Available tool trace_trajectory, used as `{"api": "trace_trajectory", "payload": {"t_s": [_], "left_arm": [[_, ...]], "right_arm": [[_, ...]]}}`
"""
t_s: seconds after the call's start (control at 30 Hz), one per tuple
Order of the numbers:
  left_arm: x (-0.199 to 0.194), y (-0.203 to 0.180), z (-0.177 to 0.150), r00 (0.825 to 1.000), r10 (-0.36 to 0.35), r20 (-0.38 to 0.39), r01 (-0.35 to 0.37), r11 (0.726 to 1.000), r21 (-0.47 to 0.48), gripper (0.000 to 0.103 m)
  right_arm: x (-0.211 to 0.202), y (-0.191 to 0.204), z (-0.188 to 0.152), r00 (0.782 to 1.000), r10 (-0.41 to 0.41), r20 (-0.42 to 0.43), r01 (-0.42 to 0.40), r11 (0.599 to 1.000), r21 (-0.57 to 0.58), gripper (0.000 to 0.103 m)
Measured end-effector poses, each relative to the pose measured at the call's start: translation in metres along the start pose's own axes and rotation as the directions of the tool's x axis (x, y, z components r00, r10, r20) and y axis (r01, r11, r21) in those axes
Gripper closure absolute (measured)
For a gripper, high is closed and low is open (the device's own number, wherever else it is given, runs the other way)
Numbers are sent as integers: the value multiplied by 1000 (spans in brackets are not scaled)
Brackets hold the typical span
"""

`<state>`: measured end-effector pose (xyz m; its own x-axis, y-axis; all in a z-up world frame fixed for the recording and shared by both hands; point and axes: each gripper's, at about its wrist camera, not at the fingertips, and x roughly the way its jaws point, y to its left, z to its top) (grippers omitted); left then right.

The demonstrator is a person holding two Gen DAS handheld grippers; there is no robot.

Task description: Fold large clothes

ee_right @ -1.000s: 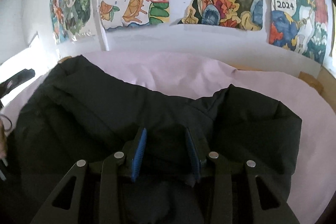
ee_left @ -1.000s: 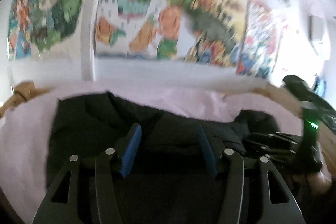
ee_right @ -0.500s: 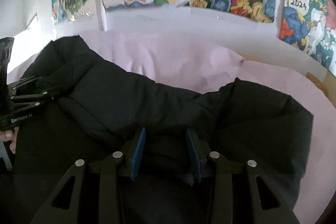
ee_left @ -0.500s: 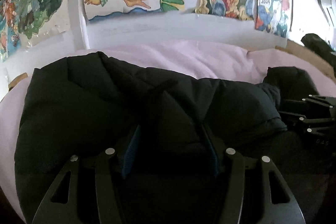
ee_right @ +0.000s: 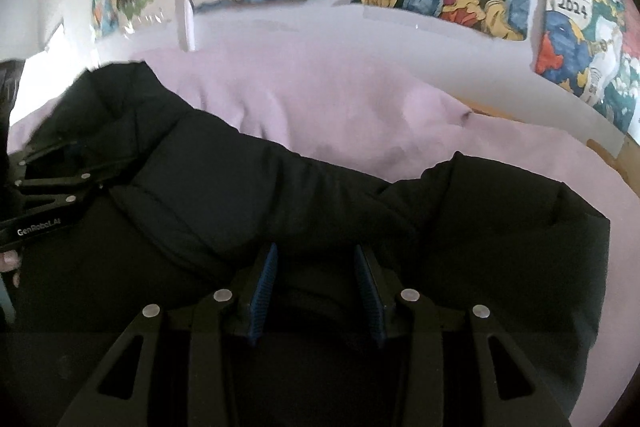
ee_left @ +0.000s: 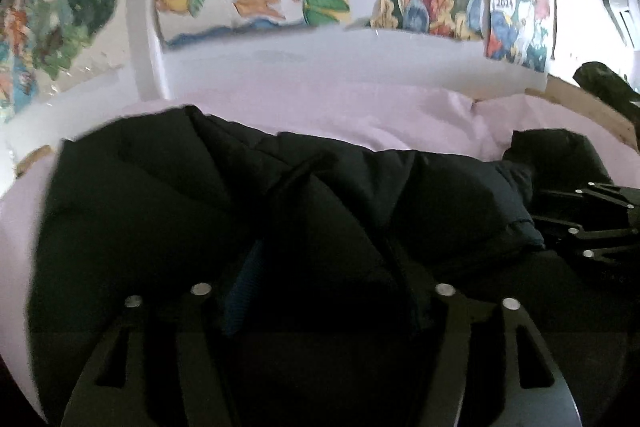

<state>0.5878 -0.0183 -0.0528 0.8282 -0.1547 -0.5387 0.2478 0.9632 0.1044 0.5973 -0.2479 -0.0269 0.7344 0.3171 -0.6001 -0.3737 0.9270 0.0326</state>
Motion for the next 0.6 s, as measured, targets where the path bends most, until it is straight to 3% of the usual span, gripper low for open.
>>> {"api": "trace_trajectory", "payload": {"t_s": [0.07, 0.1, 0.13, 0.27, 0.47, 0.6], "left_arm": [[-12, -7, 1, 998, 57, 18, -58, 998, 13, 29], [-19, -11, 1, 996, 85, 23, -86, 996, 24, 28], [-26, -15, 1, 995, 95, 20, -95, 995, 32, 28], [-43, -22, -2, 995, 99, -33, -98, 995, 31, 28], [-81, -33, -5, 996, 49, -71, -46, 998, 44, 27], [-125, -31, -10, 992, 9, -122, -7, 1000, 15, 28]], "right_arm": [[-18, -1, 1, 1000, -5, 1, 5, 1000, 6, 39], [-27, -1, 1, 1000, -20, -5, 20, 1000, 3, 18], [-34, -1, 0, 1000, -20, -8, 20, 1000, 0, 14], [-66, -1, -7, 1000, -23, -7, 23, 998, 50, 14], [-107, 8, -19, 998, -52, -46, 57, 992, 116, 14], [-144, 13, -23, 995, -54, -84, 70, 975, 210, 14]]}}
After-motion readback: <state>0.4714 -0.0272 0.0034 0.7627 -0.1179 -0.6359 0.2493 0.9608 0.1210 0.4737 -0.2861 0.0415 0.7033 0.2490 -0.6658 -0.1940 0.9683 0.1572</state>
